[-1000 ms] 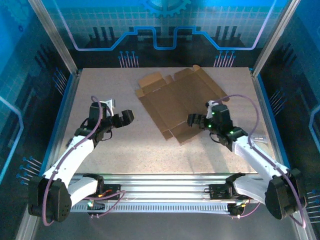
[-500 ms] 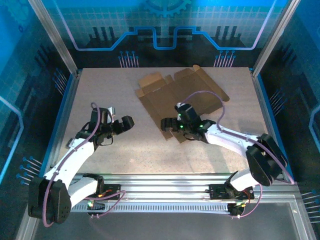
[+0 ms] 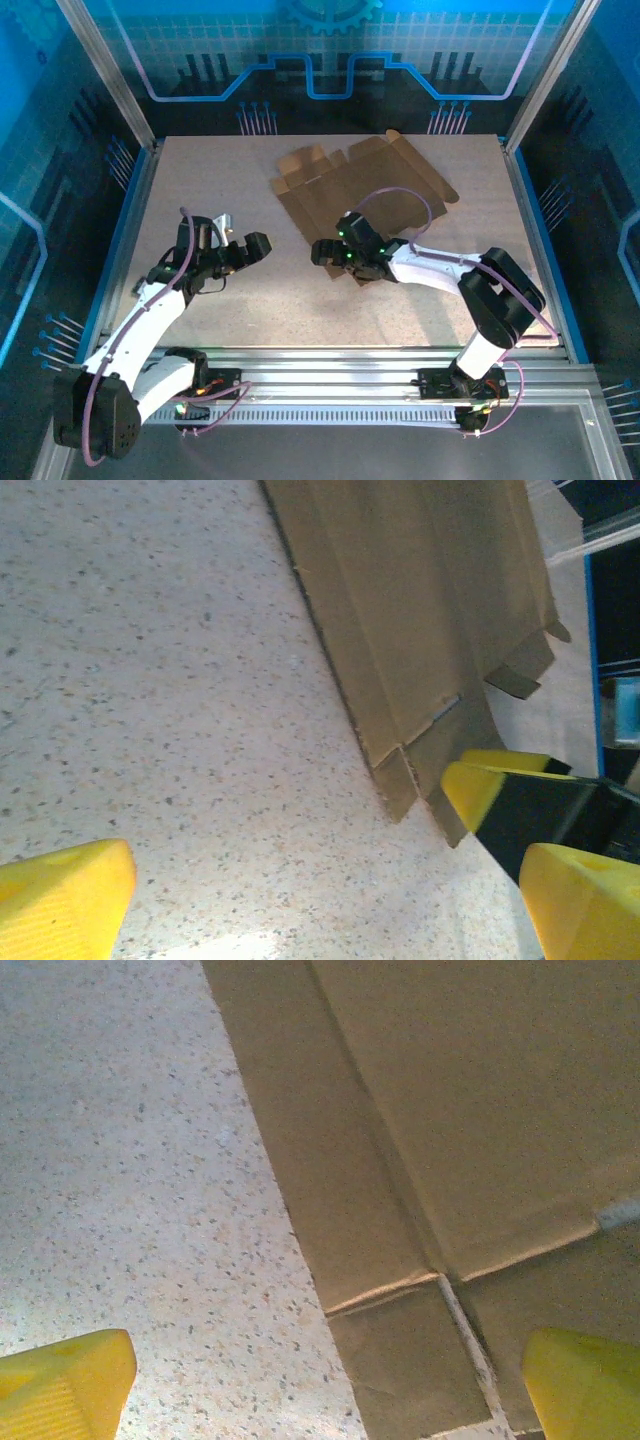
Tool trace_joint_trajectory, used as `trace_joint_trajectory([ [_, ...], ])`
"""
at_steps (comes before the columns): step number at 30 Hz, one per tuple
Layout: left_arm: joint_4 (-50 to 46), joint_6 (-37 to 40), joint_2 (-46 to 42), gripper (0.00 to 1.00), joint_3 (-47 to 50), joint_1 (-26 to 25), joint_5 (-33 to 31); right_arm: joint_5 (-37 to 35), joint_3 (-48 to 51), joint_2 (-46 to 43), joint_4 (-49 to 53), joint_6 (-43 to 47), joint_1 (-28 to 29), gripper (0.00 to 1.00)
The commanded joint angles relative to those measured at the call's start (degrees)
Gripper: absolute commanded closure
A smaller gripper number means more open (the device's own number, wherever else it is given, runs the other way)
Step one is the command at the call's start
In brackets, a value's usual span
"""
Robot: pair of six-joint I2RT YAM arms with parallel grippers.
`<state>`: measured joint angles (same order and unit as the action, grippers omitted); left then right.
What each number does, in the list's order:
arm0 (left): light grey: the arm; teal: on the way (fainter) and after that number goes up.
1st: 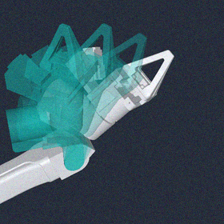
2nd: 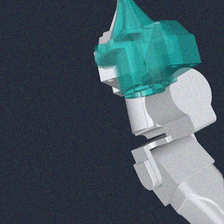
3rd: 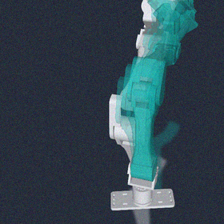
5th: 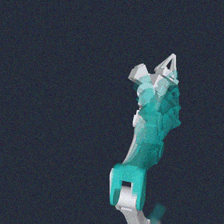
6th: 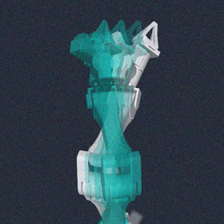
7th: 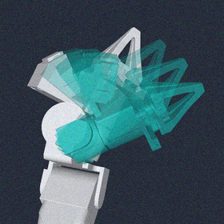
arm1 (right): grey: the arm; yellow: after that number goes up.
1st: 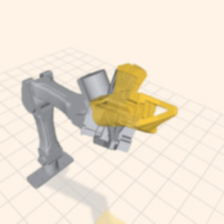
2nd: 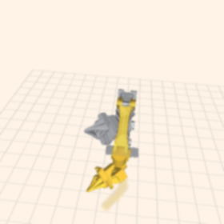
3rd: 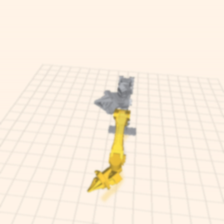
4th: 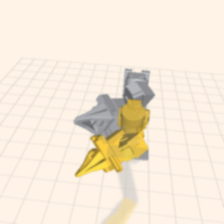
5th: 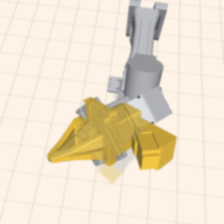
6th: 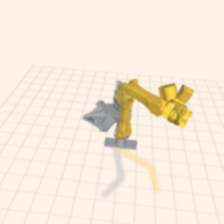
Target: Fold the paper box
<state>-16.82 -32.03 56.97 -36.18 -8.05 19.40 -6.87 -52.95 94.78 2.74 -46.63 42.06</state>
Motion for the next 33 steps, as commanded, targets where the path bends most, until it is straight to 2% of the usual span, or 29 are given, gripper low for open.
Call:
trace_joint_trajectory([
  [1, 0.8, 0.6, 1.4, 0.01, -1.3, -0.2, 4.1, -1.7, 5.6, -2.1, -0.4, -3.9, 0.5, 0.00],
  [7, 0.8, 1.3, 5.2, 0.01, -4.3, -0.8, 4.9, -3.7, 13.6, -6.8, 1.1, -3.9, 0.4, 0.00],
  [13, -1.6, 3.8, 9.8, 0.01, -8.4, -4.4, 4.2, -7.4, 22.8, -17.2, 6.6, -3.0, -1.2, 0.00],
  [17, -0.6, 3.7, 13.6, 0.01, -11.6, -7.0, 5.8, -8.4, 27.5, -26.1, 13.2, -0.2, -6.9, 0.00],
  [18, -0.9, 4.0, 14.8, 0.01, -12.8, -8.0, 5.5, -7.5, 28.6, -28.7, 14.7, 0.5, -9.8, 0.00],
  [20, -1.7, 5.1, 17.1, 0.01, -15.3, -9.7, 4.4, -1.5, 32.4, -33.7, 10.4, 0.7, -14.9, 0.00],
  [22, -2.9, 6.0, 19.9, 0.01, -17.9, -11.3, 3.2, -0.6, 32.8, -36.8, 10.5, 1.0, -17.4, 0.00],
  [26, -3.5, 7.9, 26.1, 0.01, -23.1, -13.0, 1.2, -1.8, 28.5, -38.0, 15.5, 3.8, -18.1, 0.00],
  [33, -7.6, 10.5, 40.3, 0.01, -36.1, -15.9, -3.8, 4.8, 26.9, -39.7, 12.4, 7.3, -18.1, 0.00],
])
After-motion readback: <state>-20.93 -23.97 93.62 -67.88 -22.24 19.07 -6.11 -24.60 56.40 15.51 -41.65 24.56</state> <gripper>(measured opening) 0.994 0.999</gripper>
